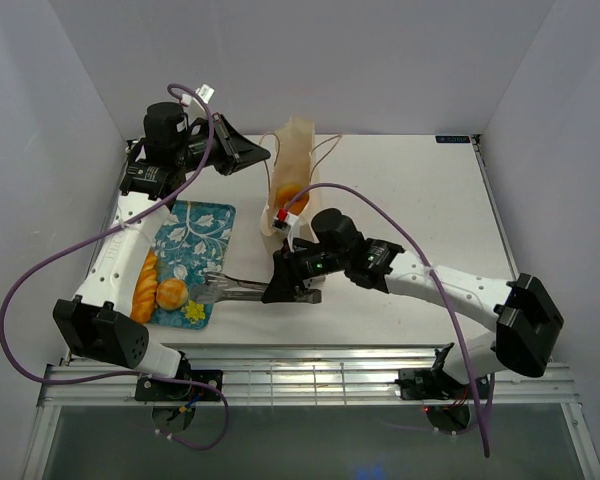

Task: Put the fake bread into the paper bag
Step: Pick up the fake bread from the plate.

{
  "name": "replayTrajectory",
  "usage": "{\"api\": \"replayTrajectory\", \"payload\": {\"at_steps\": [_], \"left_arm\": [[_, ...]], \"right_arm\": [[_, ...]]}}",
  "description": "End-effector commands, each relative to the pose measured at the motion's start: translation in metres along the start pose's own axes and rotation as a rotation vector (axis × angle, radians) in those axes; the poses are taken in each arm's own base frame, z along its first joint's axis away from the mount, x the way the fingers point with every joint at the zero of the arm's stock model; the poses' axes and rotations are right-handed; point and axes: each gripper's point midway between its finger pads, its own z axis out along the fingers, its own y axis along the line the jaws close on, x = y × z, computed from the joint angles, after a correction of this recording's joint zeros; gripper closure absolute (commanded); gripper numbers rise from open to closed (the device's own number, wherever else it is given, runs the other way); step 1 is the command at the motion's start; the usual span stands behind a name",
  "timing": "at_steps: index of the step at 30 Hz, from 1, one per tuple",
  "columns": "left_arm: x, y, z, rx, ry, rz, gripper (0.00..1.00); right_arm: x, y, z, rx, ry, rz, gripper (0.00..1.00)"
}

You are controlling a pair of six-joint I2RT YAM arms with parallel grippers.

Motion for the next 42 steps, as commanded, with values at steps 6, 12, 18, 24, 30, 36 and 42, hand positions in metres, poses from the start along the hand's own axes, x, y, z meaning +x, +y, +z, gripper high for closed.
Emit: {"api": "replayTrajectory", "payload": {"at_steps": [6,12,18,24,30,36,42], "left_arm": [[-0.009,-0.024,-0.017,0.018,-0.034,0.064,1.0],[-0.013,-0.016,-0.014,-0.016,-0.056,0.079,1.0],[-0.029,-0.007,-0.004,-0.054,-0.094,0.096,1.0],[-0.053,-0.009,0.013,-0.044,-0.104,0.121,1.0],[-0.069,-0.013,0.03,-0.012,-0.093,0.119,1.0],[-0.079,-0.006,0.034,-0.01,-0.089,0.111,1.0],[-0.097,0.003,0.021,-0.026,-0.122,0.103,1.0]], "right_arm": [[-0.021,0.002,0.047,-0.037,-0.056,-0.042,0.44],[-0.016,0.006,0.061,0.018,-0.072,-0.084,0.46],[-0.027,0.017,0.044,0.08,-0.099,-0.14,0.46],[-0.02,0.036,0.024,0.092,-0.12,-0.152,0.46],[-0.006,0.029,0.023,0.101,-0.103,-0.133,0.45],[-0.004,0.019,0.048,0.095,-0.079,-0.124,0.46],[-0.004,0.01,0.079,0.076,-0.037,-0.123,0.46]]}}
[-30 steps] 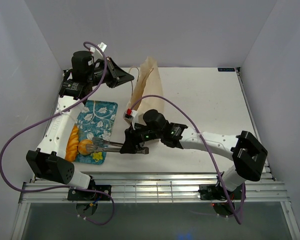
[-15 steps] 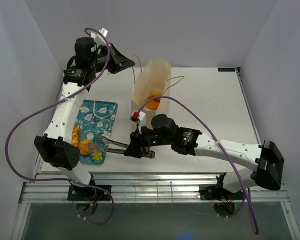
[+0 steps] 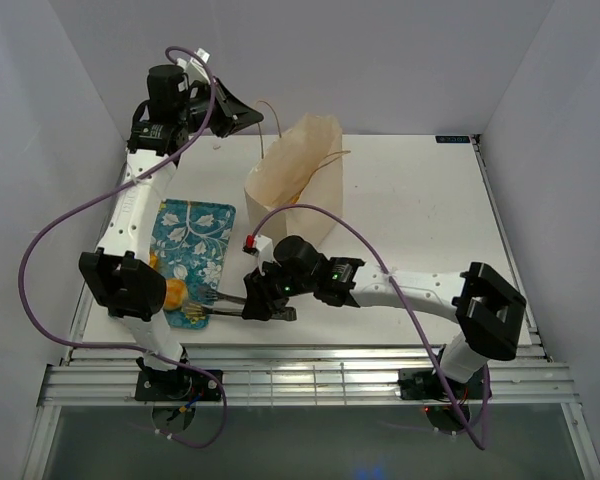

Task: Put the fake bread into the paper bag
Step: Pick up the fake bread from the plate.

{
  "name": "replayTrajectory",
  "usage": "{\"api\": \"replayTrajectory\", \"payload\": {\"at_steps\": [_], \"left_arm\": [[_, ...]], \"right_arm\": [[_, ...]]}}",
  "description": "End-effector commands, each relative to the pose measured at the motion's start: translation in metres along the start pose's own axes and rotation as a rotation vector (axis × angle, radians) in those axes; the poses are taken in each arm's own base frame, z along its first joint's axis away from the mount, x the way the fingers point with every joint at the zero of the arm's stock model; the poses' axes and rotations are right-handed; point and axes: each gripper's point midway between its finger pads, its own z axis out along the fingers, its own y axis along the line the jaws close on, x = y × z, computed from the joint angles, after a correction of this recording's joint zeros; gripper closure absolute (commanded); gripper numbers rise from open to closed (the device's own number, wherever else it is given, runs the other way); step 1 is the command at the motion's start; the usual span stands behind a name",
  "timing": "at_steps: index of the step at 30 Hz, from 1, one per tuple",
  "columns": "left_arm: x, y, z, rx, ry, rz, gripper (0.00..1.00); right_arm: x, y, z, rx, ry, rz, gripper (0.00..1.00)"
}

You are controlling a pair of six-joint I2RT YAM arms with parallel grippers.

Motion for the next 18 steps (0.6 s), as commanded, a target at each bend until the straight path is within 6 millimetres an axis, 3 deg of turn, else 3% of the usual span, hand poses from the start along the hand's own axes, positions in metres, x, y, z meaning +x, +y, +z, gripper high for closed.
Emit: {"api": "replayTrajectory", "payload": {"at_steps": [1,11,18], "left_arm": [[-0.022,-0.019,-0.023,0.035,-0.056,0.038,1.0],[-0.013,0.0,-0.038,-0.018,-0.06,0.034,1.0],[-0.006,0.003,-0.042,-0.022,-0.049,0.032,1.0]], "right_arm": [[-0.035,0.019,0.013,-0.07,-0.074,-0.056,0.46],[-0.043,0.002,0.053,-0.042,-0.066,-0.083,0.46],[-0.047,-0.024,0.066,0.078,-0.061,-0.103,0.46]]}}
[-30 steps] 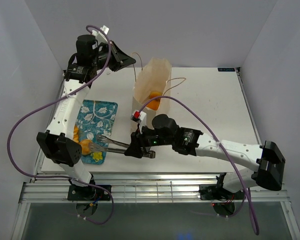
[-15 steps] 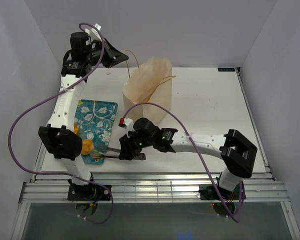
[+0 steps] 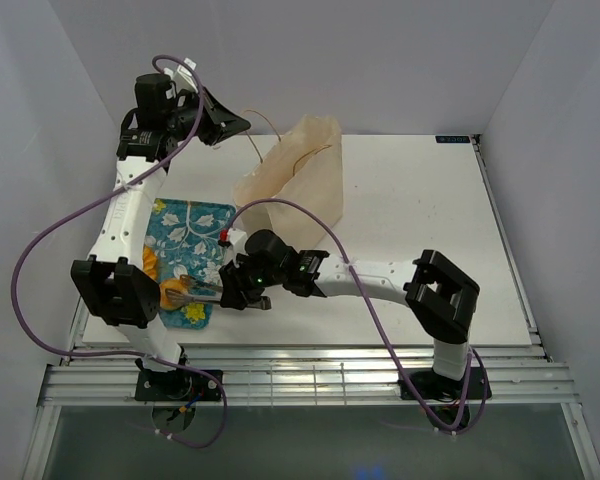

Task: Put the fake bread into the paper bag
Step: Pick up the fake bread from the plate.

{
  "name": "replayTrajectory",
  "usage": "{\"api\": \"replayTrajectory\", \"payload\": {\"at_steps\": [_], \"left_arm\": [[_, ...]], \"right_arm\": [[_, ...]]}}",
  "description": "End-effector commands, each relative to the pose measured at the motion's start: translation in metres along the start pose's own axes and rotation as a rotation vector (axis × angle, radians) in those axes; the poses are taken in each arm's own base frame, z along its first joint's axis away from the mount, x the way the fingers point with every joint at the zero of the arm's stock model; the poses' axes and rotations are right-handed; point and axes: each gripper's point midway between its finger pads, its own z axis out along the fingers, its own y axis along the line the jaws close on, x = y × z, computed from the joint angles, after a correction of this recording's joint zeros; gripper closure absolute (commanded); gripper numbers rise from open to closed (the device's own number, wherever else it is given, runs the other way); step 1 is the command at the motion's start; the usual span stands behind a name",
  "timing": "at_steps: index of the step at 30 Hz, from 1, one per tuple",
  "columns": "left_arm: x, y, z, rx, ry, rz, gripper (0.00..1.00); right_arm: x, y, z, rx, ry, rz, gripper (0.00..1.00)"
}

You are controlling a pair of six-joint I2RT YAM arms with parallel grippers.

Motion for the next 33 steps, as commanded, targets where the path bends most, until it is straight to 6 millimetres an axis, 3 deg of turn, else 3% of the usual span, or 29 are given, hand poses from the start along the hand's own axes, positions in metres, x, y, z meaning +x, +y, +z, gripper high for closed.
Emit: {"api": "replayTrajectory", "payload": {"at_steps": [1,9,17,19,23,26,28,33], "left_arm": [[-0.003,-0.024,-0.024,0.043,-0.033,0.06,1.0],[-0.001,-0.025,-0.024,0.051,-0.029,0.06,1.0],[-0.001,-0.026,-0.026,0.057,-0.033,0.059,1.0],[-0.001,-0.027,-0.026,0.058,-0.034,0.059,1.0],[0.0,-0.026,-0.026,0.059,-0.03,0.056,1.0],[0.0,-0.027,-0.027,0.061,-0.033,0.057,1.0],[0.001,-0.027,-0.027,0.06,-0.032,0.056,1.0],[0.002,-0.026,-0.028,0.06,-0.031,0.055,1.0]], "right_arm": [[-0.024,-0.002,0.001,0.047,-0.061,-0.058,0.46],[-0.008,-0.01,0.016,0.051,0.002,-0.038,0.46],[-0.007,0.014,0.023,-0.096,0.01,-0.025,0.5],[-0.007,0.014,0.024,-0.095,0.009,-0.016,0.54],[-0.009,0.009,0.022,-0.062,0.004,-0.011,0.78],[-0.009,0.004,0.017,-0.025,-0.009,-0.009,0.87],[-0.013,0.004,0.011,-0.01,-0.025,-0.019,0.92],[-0.022,-0.001,-0.009,0.039,-0.059,-0.037,0.92]]}}
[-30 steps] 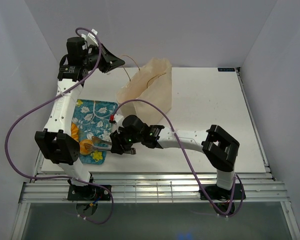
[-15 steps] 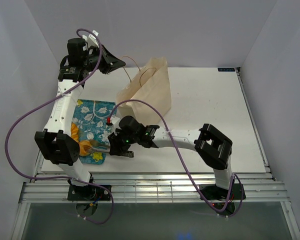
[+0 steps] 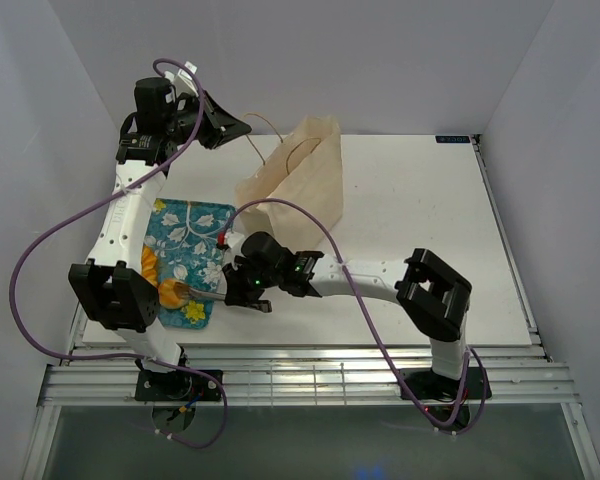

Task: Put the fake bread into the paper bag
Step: Pick up the fake bread from the plate.

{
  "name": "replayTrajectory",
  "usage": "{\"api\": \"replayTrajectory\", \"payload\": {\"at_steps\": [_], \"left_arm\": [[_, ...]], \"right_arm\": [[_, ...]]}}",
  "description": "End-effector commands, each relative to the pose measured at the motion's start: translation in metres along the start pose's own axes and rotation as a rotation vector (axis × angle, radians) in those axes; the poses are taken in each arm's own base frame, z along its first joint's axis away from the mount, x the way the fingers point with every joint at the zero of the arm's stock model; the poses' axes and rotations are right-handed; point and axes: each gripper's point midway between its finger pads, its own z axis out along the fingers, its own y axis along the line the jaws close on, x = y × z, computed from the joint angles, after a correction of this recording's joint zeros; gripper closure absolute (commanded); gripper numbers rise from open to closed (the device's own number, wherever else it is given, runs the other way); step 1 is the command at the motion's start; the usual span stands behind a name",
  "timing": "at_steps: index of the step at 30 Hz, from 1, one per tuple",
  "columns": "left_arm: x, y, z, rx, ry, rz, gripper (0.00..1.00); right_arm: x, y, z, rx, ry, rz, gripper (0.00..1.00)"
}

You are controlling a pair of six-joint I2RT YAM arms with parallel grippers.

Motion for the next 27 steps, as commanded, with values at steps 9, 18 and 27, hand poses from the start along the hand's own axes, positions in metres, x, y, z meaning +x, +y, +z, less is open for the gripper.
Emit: {"api": "replayTrajectory", "payload": {"at_steps": [9,18,27], "left_arm": [[-0.003,-0.027,-0.025,0.053,-0.046,0.054,1.0],[0.011,-0.018,-0.026,0.056,-0.034,0.036,1.0],[0.019,-0.023,-0.036,0.067,-0.037,0.029,1.0]], "right_arm": [[-0.054,0.033,-0.099,0.019,-0.215,-0.069,0.92],[-0.054,0.053,-0.182,0.035,-0.302,-0.062,0.92],[-0.114,0.059,-0.286,0.209,-0.503,-0.141,0.92]]}}
